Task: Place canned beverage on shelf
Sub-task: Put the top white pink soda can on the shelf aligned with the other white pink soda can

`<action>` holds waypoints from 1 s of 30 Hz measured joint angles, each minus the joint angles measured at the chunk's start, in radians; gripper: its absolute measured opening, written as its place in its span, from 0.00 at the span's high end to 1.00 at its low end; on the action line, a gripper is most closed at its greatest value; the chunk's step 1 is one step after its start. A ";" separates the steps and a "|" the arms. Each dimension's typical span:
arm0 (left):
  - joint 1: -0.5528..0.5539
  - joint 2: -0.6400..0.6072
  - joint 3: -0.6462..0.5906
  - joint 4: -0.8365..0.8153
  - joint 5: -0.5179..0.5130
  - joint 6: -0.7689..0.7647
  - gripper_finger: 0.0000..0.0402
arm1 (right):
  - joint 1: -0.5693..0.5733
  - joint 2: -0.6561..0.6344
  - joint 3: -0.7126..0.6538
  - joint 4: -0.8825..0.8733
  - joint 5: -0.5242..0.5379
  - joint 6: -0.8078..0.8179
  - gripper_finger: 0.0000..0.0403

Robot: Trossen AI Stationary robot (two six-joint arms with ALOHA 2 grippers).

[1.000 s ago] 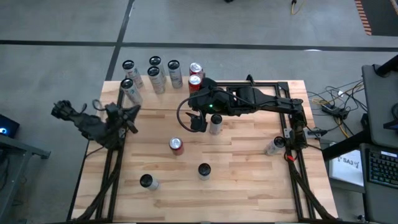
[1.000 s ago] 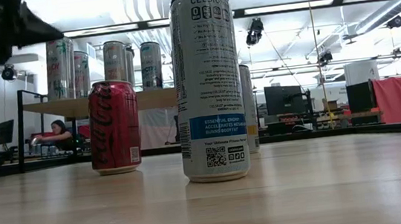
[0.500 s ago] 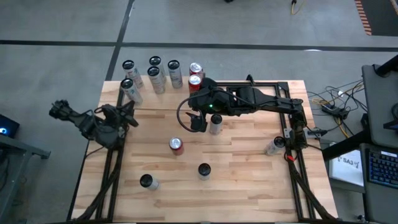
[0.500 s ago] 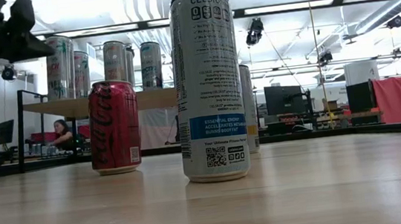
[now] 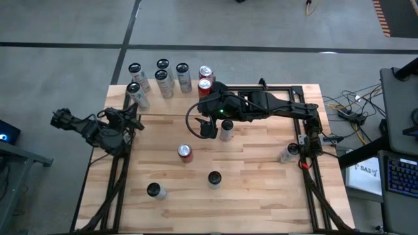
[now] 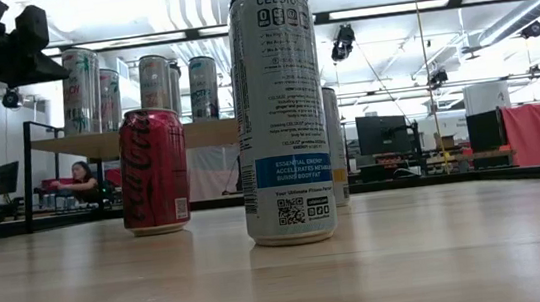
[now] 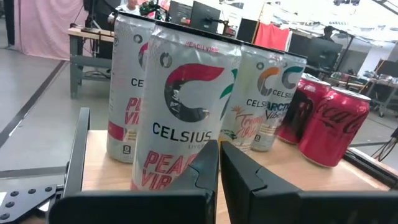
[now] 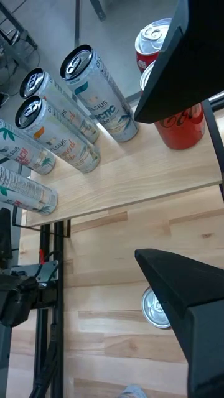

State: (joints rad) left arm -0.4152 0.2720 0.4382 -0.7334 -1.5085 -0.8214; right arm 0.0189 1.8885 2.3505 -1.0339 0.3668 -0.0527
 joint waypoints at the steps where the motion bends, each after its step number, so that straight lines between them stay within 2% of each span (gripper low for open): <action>1: 0.002 0.000 0.000 0.000 -0.001 0.000 1.00 | 0.000 0.000 0.000 0.001 0.000 0.000 0.16; 13: 0.019 0.006 -0.002 0.000 -0.062 0.001 1.00 | 0.000 0.000 0.000 0.016 0.000 0.000 0.16; 19: 0.015 0.008 0.033 0.026 -0.019 0.010 1.00 | 0.000 0.011 0.000 0.075 -0.006 -0.018 0.17; 24: 0.013 0.024 0.113 0.045 0.069 0.149 1.00 | 0.000 0.064 -0.002 0.218 -0.010 -0.074 0.27; 30: 0.007 0.059 0.214 0.057 0.188 0.342 1.00 | -0.005 0.127 -0.002 0.501 -0.010 -0.170 0.49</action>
State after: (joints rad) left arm -0.4080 0.3314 0.6524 -0.6768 -1.3204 -0.4798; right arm 0.0138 2.0154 2.3489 -0.5330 0.3573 -0.2232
